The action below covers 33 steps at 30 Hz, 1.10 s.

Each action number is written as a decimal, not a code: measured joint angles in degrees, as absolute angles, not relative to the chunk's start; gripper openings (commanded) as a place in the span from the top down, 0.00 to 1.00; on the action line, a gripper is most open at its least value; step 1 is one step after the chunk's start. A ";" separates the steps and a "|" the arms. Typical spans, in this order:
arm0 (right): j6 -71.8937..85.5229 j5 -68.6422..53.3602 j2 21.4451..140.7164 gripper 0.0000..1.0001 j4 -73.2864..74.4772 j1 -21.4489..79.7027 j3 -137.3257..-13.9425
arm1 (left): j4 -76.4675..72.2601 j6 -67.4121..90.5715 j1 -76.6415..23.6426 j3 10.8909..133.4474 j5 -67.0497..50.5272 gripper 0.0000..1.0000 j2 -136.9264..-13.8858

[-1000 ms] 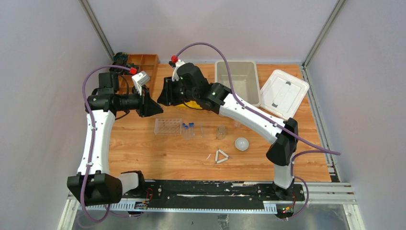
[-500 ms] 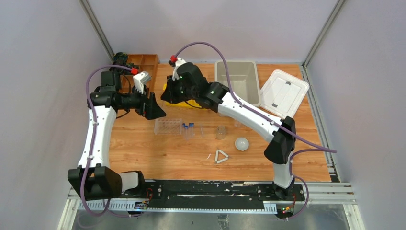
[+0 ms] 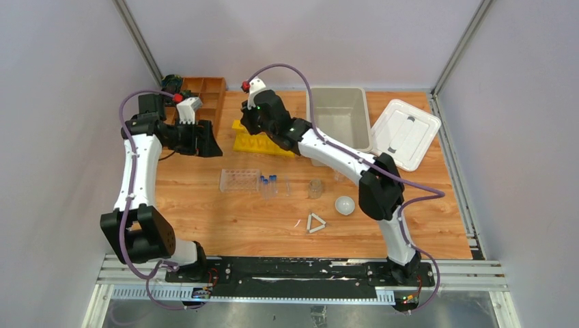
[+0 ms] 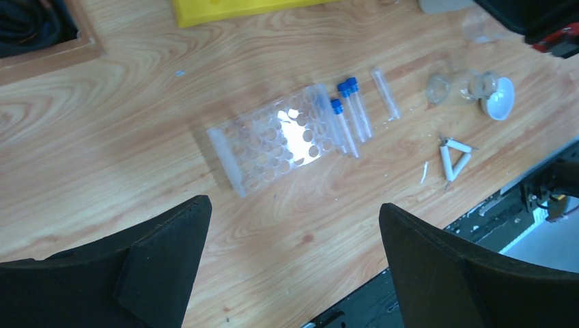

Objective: Organize the chemistry lab equipment

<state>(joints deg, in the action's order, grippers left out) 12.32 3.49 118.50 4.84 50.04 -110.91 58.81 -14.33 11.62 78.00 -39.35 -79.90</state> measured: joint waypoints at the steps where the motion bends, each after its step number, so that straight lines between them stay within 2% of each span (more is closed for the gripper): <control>1: 11.27 3.73 119.63 1.00 3.29 50.04 -110.74 | 58.81 -14.37 11.94 78.00 -38.68 0.00 -80.20; 13: 2.52 6.31 128.40 1.00 -7.55 50.04 -111.00 | 58.85 -16.60 13.67 76.77 -35.83 0.00 -83.99; 33: -1.45 8.01 129.93 1.00 -12.43 50.04 -109.27 | 58.85 -19.18 14.17 74.65 -35.86 0.00 -84.73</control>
<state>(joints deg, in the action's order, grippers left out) -1.45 8.01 129.93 -12.43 50.04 -109.27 58.85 -19.18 14.17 74.65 -35.86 -84.73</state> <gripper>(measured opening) 0.100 0.997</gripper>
